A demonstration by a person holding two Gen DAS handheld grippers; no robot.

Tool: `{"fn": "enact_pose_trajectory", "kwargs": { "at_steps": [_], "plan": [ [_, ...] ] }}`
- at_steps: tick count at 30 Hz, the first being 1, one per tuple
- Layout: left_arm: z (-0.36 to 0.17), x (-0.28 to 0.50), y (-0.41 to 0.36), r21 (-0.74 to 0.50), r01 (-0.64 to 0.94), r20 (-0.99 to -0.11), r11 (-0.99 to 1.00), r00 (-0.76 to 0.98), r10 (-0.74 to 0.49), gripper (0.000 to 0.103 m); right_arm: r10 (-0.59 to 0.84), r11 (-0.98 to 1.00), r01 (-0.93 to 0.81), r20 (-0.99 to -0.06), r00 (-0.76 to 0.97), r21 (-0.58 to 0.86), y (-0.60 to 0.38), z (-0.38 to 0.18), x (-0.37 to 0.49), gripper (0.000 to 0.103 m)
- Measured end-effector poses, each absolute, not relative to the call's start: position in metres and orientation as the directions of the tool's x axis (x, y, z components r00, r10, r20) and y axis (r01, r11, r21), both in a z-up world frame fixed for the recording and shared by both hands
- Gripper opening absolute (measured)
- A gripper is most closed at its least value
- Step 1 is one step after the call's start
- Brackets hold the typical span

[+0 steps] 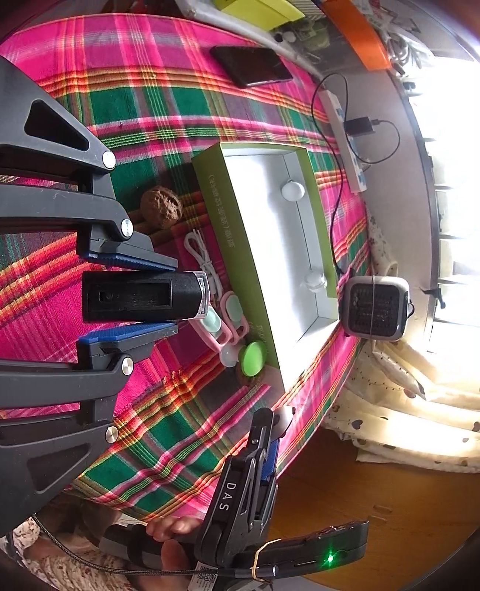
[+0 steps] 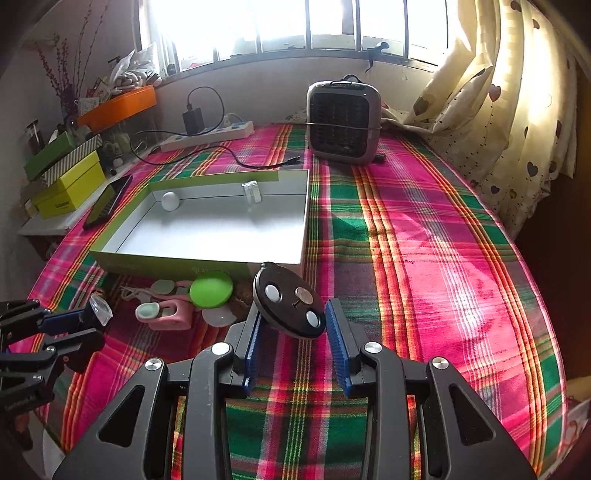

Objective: Organize objects

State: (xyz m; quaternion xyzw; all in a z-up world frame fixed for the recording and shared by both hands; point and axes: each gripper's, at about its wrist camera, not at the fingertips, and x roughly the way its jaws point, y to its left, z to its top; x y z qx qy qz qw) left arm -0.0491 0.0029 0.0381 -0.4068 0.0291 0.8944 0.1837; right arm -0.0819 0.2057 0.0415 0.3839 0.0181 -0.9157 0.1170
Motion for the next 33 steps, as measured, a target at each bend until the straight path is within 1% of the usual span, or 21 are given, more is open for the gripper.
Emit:
{"fn": "enact_pose_trajectory", "kwargs": {
  "at_steps": [9,21,33],
  "plan": [
    [0.051,-0.061,-0.003,-0.104,-0.337,-0.726,-0.936,-0.617,0.303,0.025,-0.217,-0.966,0.253,-0.692,-0.689,0.051,0.199,0.054,-0.088,0.034],
    [0.061,-0.093,-0.012,-0.120,-0.319,-0.725,-0.940,-0.619,0.303,0.025,-0.240,-0.955,0.294,-0.693,-0.680,0.042,0.182,0.061,-0.113,0.034],
    [0.064,-0.130,-0.022,-0.138,-0.287,-0.730,-0.948,-0.617,0.293,0.025,-0.250,-0.954,0.292,-0.707,-0.661,0.065,0.175,0.060,-0.144,0.034]
  ]
}}
